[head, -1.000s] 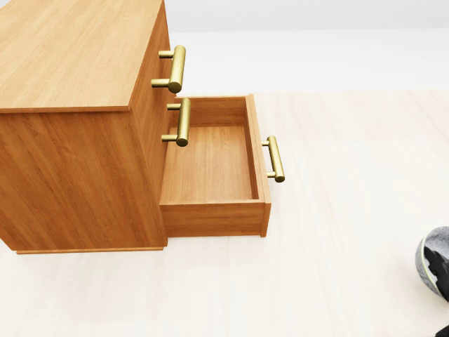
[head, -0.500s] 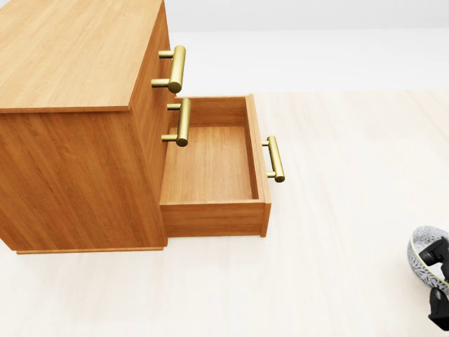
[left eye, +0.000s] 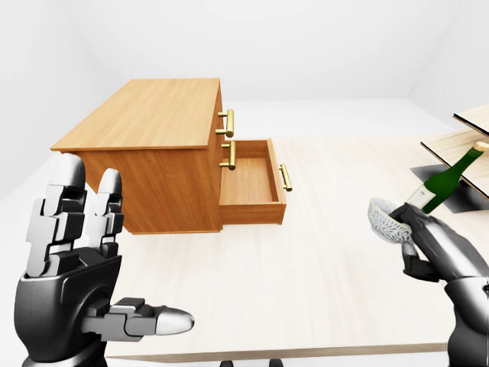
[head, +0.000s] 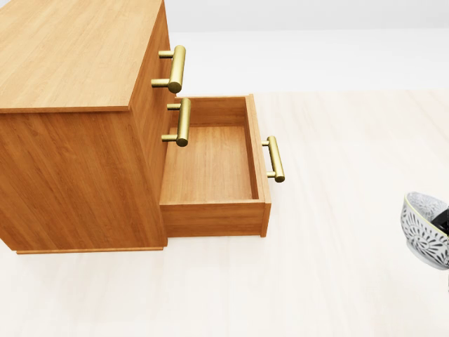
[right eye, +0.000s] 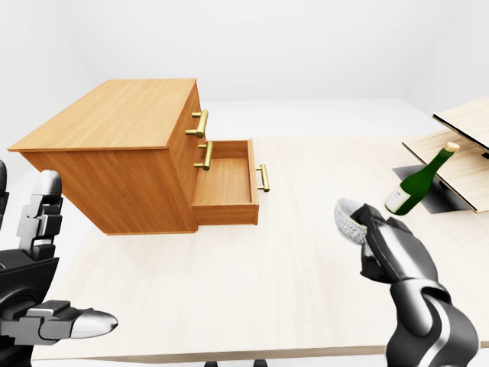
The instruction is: Put the bowl on top of the cabinet.
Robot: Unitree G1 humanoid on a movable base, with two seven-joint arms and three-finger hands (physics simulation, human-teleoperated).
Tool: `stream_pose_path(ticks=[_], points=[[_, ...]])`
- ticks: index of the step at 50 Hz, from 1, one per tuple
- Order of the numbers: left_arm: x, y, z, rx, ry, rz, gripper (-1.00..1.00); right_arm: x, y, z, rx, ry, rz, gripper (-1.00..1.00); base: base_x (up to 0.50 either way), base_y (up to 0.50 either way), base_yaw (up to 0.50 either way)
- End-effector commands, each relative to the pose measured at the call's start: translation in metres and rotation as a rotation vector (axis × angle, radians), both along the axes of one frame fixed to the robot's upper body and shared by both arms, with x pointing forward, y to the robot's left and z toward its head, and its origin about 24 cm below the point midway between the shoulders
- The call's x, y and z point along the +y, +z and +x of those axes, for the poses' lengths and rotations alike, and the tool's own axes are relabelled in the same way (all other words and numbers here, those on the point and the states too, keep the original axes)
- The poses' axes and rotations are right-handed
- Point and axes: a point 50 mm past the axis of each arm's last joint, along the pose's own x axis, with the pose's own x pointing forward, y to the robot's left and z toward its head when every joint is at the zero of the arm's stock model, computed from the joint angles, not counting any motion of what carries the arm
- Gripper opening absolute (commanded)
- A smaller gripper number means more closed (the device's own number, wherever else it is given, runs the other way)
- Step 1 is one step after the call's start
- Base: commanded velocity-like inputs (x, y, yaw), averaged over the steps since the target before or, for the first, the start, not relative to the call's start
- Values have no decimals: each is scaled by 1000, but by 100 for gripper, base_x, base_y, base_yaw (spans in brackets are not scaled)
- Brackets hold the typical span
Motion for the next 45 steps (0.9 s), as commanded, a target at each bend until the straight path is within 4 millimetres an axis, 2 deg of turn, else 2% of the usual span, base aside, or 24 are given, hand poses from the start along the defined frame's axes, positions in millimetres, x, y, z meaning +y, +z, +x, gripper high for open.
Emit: stream_pose_path(ticks=[1, 4, 8, 10, 13, 16, 22, 45], points=[[-1, -1, 0, 4, -2, 2, 100, 33, 57, -63, -282, -109, -121, -100, 0, 0, 0], [-1, -1, 1, 7, -1, 0, 100, 26, 37, -84, -256, -212, 64, -100, 0, 0, 0], [0, -1, 1, 4, 0, -1, 100, 34, 17, -114, -174, -226, 150, -100, 0, 0, 0], [0, -1, 1, 5, 0, -1, 100, 26, 2, -132, -90, -274, 217, -100, 0, 0, 0], [0, 0, 0, 2, 0, 1, 100, 10, -9, -151, -89, -355, 297, -100, 0, 0, 0], [0, 0, -1, 0, 1, 1, 100, 2, -7, -154, -176, -389, 327, -100, 0, 0, 0], [0, 0, -1, -1, 1, 1, 100, -2, -5, -155, -216, -403, 326, -100, 0, 0, 0], [0, 0, -1, -2, 2, 2, 100, -5, -1, -156, -270, -418, 324, -100, 0, 0, 0]])
